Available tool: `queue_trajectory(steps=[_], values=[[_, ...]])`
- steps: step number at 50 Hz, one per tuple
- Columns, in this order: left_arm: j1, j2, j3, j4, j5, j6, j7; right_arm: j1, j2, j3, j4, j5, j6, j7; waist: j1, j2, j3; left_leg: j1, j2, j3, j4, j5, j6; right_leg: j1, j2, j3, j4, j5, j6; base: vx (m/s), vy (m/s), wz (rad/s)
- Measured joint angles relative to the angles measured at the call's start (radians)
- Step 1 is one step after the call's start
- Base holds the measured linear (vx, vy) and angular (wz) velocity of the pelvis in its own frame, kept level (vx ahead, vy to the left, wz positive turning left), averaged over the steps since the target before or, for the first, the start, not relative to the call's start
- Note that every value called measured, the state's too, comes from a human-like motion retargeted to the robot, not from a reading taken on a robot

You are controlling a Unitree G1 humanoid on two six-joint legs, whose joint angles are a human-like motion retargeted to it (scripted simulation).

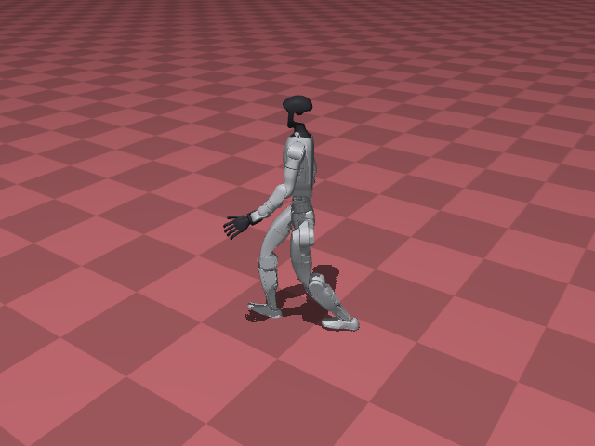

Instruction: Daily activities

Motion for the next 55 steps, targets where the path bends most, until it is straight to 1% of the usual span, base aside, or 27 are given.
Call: queue_trajectory(steps=[2,5,8,9,10,12,15,17,18,20,22,23,25,27,28,29,30,33,36,38,40,43,48,50,52,53,55], values=[[0.013,-0.003,-0.008,-0.017,0.011,0.002,-0.016,-0.017,-0.01,-0.014,0.012,0.01,0.001,0.002,0.011,0.023,-0.018,0.023,0.031,-0.046,0.001,0.007,-0.02,0.038,0.043,-0.001,-0.099,0.048,-0.008,0.53,-0.13,0.36],[0.062,-0.01,-0.017,-0.005,0.016,0.006,-0.036,-0.023,-0.017,-0.02,0.02,0.024,0.0,-0.005,0.029,0.038,-0.024,0.031,0.057,-0.068,0.148,-0.008,-0.051,0.034,0.078,-0.004,0.01,0.072,-0.027,0.52,-0.11,0.26],[0.126,-0.015,-0.028,0.036,0.018,0.02,-0.063,-0.04,-0.028,-0.023,0.027,0.041,-0.007,-0.013,0.044,0.083,-0.028,0.034,0.103,-0.117,0.331,0.029,-0.113,0.064,0.139,-0.04,0.105,0.086,-0.069,0.55,-0.12,0.25],[0.148,-0.02,-0.03,0.059,0.017,0.025,-0.076,-0.05,-0.037,-0.021,0.03,0.049,-0.01,-0.014,0.045,0.119,-0.023,0.041,0.142,-0.137,0.388,0.053,-0.146,0.103,0.178,-0.064,0.089,0.098,-0.088,0.55,-0.14,0.33],[0.168,-0.026,-0.031,0.084,0.016,0.031,-0.09,-0.062,-0.049,-0.018,0.034,0.058,-0.015,-0.014,0.045,0.164,-0.014,0.05,0.193,-0.158,0.442,0.077,-0.183,0.156,0.226,-0.095,0.051,0.115,-0.11,0.52,-0.12,0.32],[0.213,-0.029,-0.039,0.127,0.02,0.046,-0.108,-0.077,-0.053,-0.014,0.025,0.064,-0.02,-0.015,0.061,0.194,-0.013,0.034,0.235,-0.16,0.558,0.175,-0.239,0.195,0.268,-0.115,0.066,0.104,-0.142,0.48,-0.11,0.31],[0.263,-0.03,-0.044,0.191,0.029,0.063,-0.143,-0.118,-0.069,-0.003,0.012,0.076,-0.027,-0.006,0.079,0.258,-0.002,-0.016,0.33,-0.165,0.738,0.355,-0.328,0.314,0.354,-0.147,-0.035,0.115,-0.19,0.45,-0.11,0.39],[0.298,-0.024,-0.051,0.215,0.034,0.073,-0.153,-0.142,-0.073,0.011,0.003,0.071,-0.03,-0.007,0.104,0.273,0.003,-0.072,0.385,-0.142,0.864,0.41,-0.331,0.359,0.378,-0.16,-0.034,0.089,-0.21,0.42,-0.12,0.36],[0.302,-0.017,-0.049,0.224,0.033,0.077,-0.161,-0.17,-0.079,0.018,0.003,0.066,-0.03,-0.006,0.114,0.272,0.005,-0.12,0.41,-0.131,0.92,0.419,-0.311,0.405,0.389,-0.157,-0.09,0.096,-0.216,0.42,-0.14,0.4],[0.332,-0.01,-0.049,0.235,0.032,0.081,-0.163,-0.197,-0.084,0.039,-0.003,0.051,-0.029,-0.014,0.147,0.28,0.012,-0.192,0.482,-0.105,1.032,0.362,-0.254,0.45,0.41,-0.168,-0.089,0.07,-0.225,0.41,-0.15,0.34],[0.338,0.009,-0.031,0.233,0.023,0.088,-0.166,-0.262,-0.093,0.061,0.003,0.031,-0.023,-0.012,0.178,0.247,0.013,-0.302,0.5,-0.078,1.1,0.286,-0.169,0.526,0.406,-0.15,-0.179,0.073,-0.222,0.42,-0.15,0.22],[0.354,0.011,-0.024,0.234,0.019,0.088,-0.162,-0.274,-0.094,0.075,0.0,0.02,-0.021,-0.014,0.2,0.25,0.016,-0.338,0.523,-0.071,1.13,0.236,-0.138,0.544,0.415,-0.151,-0.166,0.057,-0.222,0.42,-0.13,0.09],[0.363,0.026,0.008,0.225,0.005,0.093,-0.157,-0.341,-0.1,0.097,0.0,-0.005,-0.01,-0.004,0.228,0.192,0.018,-0.441,0.481,-0.038,1.136,0.171,-0.066,0.61,0.386,-0.125,-0.243,0.053,-0.214,0.43,-0.11,0.03],[0.393,0.026,0.033,0.226,-0.008,0.092,-0.146,-0.371,-0.097,0.121,-0.015,-0.025,-0.008,-0.004,0.266,0.185,0.024,-0.509,0.475,-0.024,1.114,0.098,-0.029,0.643,0.393,-0.114,-0.228,0.028,-0.204,0.44,-0.06,-0.18],[0.397,0.029,0.052,0.223,-0.018,0.092,-0.142,-0.405,-0.098,0.131,-0.023,-0.034,-0.005,0.002,0.275,0.146,0.026,-0.55,0.429,0.003,1.072,0.078,-0.007,0.672,0.367,-0.096,-0.265,0.024,-0.195,0.47,-0.04,-0.21],[0.407,0.028,0.066,0.223,-0.027,0.09,-0.138,-0.425,-0.097,0.141,-0.034,-0.041,-0.005,0.004,0.288,0.132,0.028,-0.583,0.408,0.018,1.031,0.056,0.004,0.69,0.358,-0.085,-0.27,0.014,-0.188,0.47,-0.03,-0.28],[0.42,0.025,0.079,0.225,-0.035,0.089,-0.134,-0.438,-0.095,0.151,-0.046,-0.047,-0.007,0.004,0.302,0.129,0.031,-0.611,0.398,0.027,0.991,0.032,0.01,0.703,0.359,-0.077,-0.259,0.002,-0.182,0.47,0.0,-0.34],[0.432,0.019,0.123,0.238,-0.059,0.084,-0.122,-0.494,-0.085,0.18,-0.092,-0.051,-0.013,0.015,0.315,0.058,0.034,-0.674,0.296,0.09,0.776,0.012,0.017,0.754,0.302,-0.045,-0.306,-0.014,-0.156,0.5,0.02,-0.29],[0.436,0.012,0.151,0.251,-0.074,0.081,-0.116,-0.527,-0.071,0.209,-0.14,-0.061,-0.025,0.027,0.315,0.012,0.022,-0.716,0.215,0.135,0.533,0.015,-0.002,0.776,0.259,-0.031,-0.322,-0.03,-0.134,0.48,0.05,-0.24],[0.442,0.008,0.159,0.254,-0.077,0.08,-0.112,-0.532,-0.059,0.226,-0.164,-0.07,-0.032,0.032,0.311,0.01,0.019,-0.75,0.191,0.147,0.439,0.005,-0.025,0.783,0.254,-0.033,-0.298,-0.044,-0.126,0.43,0.05,-0.15],[0.426,0.01,0.18,0.254,-0.082,0.078,-0.111,-0.545,-0.051,0.245,-0.195,-0.081,-0.031,0.05,0.299,-0.043,-0.011,-0.738,0.124,0.187,0.223,0.047,-0.025,0.767,0.201,-0.026,-0.299,-0.061,-0.113,0.49,0.06,-0.13],[0.419,0.012,0.19,0.245,-0.091,0.073,-0.105,-0.522,-0.033,0.272,-0.209,-0.095,-0.036,0.069,0.294,-0.049,-0.018,-0.762,0.12,0.214,0.229,0.043,-0.032,0.767,0.184,-0.049,-0.212,-0.088,-0.108,0.46,0.02,-0.26],[0.381,0.03,0.218,0.227,-0.123,0.067,-0.086,-0.437,0.003,0.304,-0.181,-0.106,-0.033,0.114,0.29,-0.111,-0.039,-0.739,0.1,0.278,0.314,0.09,0.007,0.751,0.098,-0.058,-0.006,-0.124,-0.081,0.52,0.02,-0.39],[0.361,0.038,0.228,0.219,-0.143,0.066,-0.078,-0.387,0.02,0.309,-0.145,-0.106,-0.028,0.132,0.283,-0.149,-0.048,-0.719,0.08,0.308,0.35,0.107,0.029,0.735,0.045,-0.057,0.103,-0.096,-0.052,0.51,0.05,-0.21],[0.332,0.06,0.228,0.213,-0.168,0.066,-0.074,-0.336,0.05,0.304,-0.09,-0.101,-0.023,0.152,0.267,-0.245,-0.056,-0.65,-0.009,0.36,0.266,0.149,0.063,0.694,-0.068,-0.03,0.252,-0.037,0.008,0.5,0.08,0.06],[0.323,0.058,0.228,0.206,-0.173,0.064,-0.07,-0.307,0.054,0.302,-0.068,-0.098,-0.017,0.16,0.252,-0.26,-0.058,-0.641,-0.026,0.367,0.283,0.144,0.073,0.68,-0.091,-0.023,0.315,0.022,0.032,0.46,0.07,0.24],[0.292,0.066,0.221,0.194,-0.184,0.064,-0.062,-0.257,0.068,0.291,-0.018,-0.087,-0.009,0.181,0.223,-0.323,-0.07,-0.572,-0.111,0.385,0.184,0.172,0.101,0.62,-0.168,0.025,0.462,0.16,0.096,0.45,0.08,0.32]])
